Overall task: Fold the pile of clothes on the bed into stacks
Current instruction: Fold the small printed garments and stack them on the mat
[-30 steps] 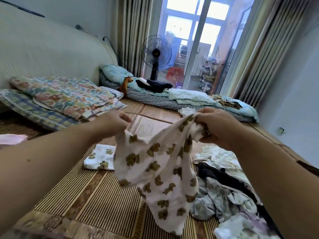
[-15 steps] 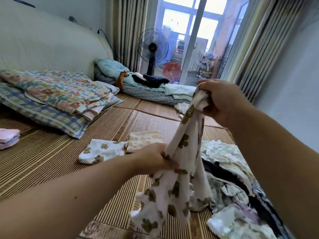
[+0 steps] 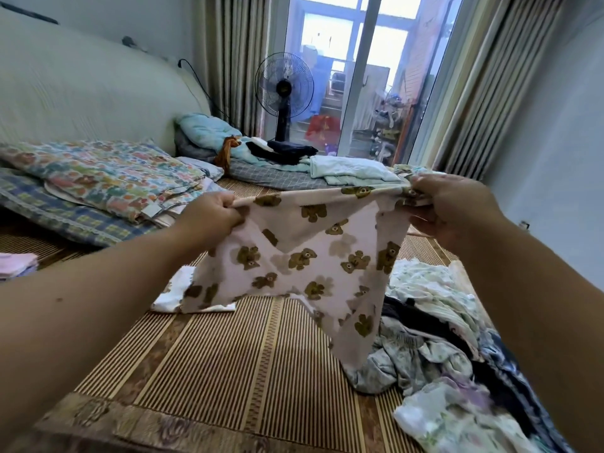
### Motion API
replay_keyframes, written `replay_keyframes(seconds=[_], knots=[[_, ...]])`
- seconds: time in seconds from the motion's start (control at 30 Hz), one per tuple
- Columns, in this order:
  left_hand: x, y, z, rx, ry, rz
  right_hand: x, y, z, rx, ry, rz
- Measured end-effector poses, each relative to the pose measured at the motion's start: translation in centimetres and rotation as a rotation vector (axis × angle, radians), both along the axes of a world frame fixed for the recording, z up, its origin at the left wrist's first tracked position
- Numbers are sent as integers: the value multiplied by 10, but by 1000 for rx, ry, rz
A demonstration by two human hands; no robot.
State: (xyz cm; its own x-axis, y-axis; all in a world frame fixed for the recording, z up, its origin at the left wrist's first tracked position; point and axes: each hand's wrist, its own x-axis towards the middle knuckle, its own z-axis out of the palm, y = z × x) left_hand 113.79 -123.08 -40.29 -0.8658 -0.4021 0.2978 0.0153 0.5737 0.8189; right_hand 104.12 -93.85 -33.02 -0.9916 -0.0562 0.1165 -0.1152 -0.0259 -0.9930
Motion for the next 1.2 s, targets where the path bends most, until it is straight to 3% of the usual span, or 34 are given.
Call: replay_keyframes(seconds=[0.2, 0.3, 0.4, 0.47, 0.53, 0.6, 0.63, 0.73, 0.87, 0.93, 1.03, 1.07, 1.13, 1.2], knots=[[-6, 37, 29, 86, 7, -282, 39, -45, -14, 399, 57, 452], [-8, 61, 34, 107, 43, -388, 58, -88, -32, 550, 144, 428], [8, 38, 25, 304, 78, -428, 56, -107, -35, 249, 34, 336], [30, 7, -4, 358, -24, -491, 50, -109, -29, -16, -105, 360], [53, -3, -43, 330, -191, -548, 46, -108, -21, -204, -185, 374], [66, 10, -77, 184, -307, -495, 42, -108, -15, -329, -208, 370], [67, 18, -91, 145, -293, -437, 41, -107, -12, -378, -215, 385], [60, 36, -108, 218, -13, -160, 33, -94, -10, -416, -232, 347], [58, 37, -84, 308, 232, 80, 22, -63, -34, -132, -315, 241], [55, 35, -67, 264, 182, 14, 22, -50, -54, 193, -362, 232], [44, 41, -45, 118, -22, -160, 37, -42, -85, 778, -170, 318], [39, 45, -39, 36, -82, -183, 48, -46, -91, 809, -107, 407], [32, 54, -30, -111, -169, -216, 73, -61, -100, 653, -52, 587], [28, 60, -23, -227, -226, -261, 89, -77, -114, 602, 96, 562]])
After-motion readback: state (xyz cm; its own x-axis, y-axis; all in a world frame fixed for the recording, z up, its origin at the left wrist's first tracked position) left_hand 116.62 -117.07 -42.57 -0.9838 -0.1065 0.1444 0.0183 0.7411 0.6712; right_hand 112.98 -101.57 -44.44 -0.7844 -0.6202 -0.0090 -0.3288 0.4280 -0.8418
